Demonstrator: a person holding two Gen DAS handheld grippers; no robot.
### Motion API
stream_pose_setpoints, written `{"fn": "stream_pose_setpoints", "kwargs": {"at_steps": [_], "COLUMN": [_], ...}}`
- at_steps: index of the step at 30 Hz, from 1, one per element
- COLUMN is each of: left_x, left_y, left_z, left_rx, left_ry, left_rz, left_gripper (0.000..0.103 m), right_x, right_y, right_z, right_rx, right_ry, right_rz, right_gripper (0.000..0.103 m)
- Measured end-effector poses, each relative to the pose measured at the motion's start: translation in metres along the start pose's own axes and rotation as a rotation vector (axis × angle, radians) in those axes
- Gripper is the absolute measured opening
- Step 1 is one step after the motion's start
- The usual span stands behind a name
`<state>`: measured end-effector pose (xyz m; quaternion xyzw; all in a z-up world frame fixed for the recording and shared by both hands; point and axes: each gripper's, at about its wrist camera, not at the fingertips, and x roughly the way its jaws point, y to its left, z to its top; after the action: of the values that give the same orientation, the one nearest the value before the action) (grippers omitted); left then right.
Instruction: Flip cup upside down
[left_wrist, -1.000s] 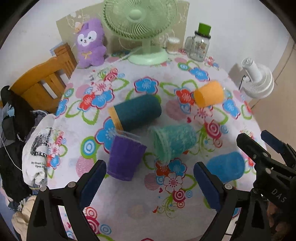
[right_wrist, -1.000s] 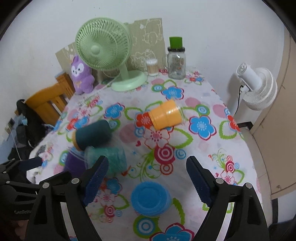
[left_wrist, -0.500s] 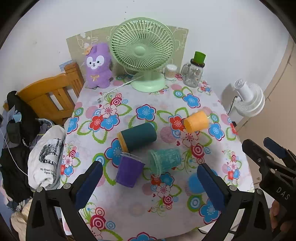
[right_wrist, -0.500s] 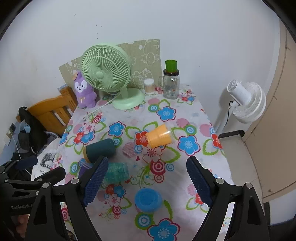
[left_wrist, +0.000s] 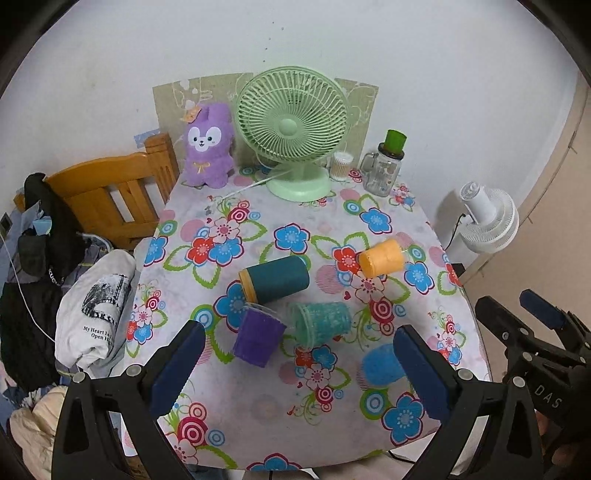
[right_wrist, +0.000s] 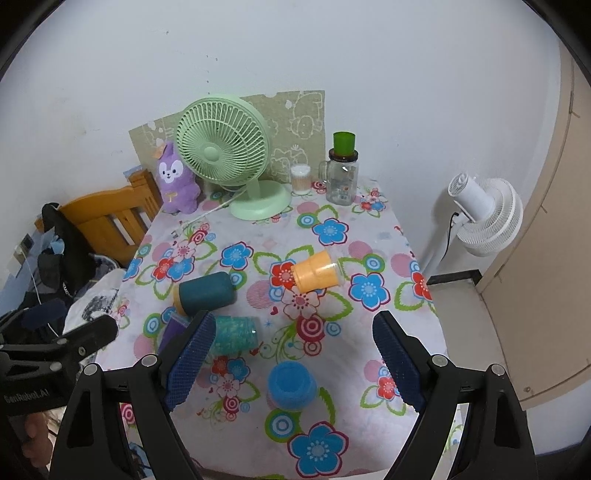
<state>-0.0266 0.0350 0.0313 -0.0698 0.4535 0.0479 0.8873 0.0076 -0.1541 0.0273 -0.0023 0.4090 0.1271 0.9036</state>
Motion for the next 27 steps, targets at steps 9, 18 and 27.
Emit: {"fn": "stream_pose_setpoints", "kwargs": {"at_steps": [9, 18, 27], "left_x": [-0.009, -0.012, -0.013], "left_y": [-0.008, -0.01, -0.01], "left_z": [-0.004, -0.005, -0.005], "left_rx": [0.015, 0.014, 0.012], "left_ry": [-0.028, -0.033, -0.033], "left_rz": [-0.011, -0.009, -0.005], "left_gripper": [0.103, 0.103, 0.103], "right_x": [-0.011, -0.013, -0.013], "right_y": [0.003, 0.004, 0.006], "right_z": [-0.002, -0.003, -0.005], "right_rx": [-0.014, -0.026, -0.025], "right_ry": [-0.026, -0.024, -0.017], "right_rz": [0.001, 0.004, 0.007], "right_gripper": [0.089, 0.089, 0.089]}}
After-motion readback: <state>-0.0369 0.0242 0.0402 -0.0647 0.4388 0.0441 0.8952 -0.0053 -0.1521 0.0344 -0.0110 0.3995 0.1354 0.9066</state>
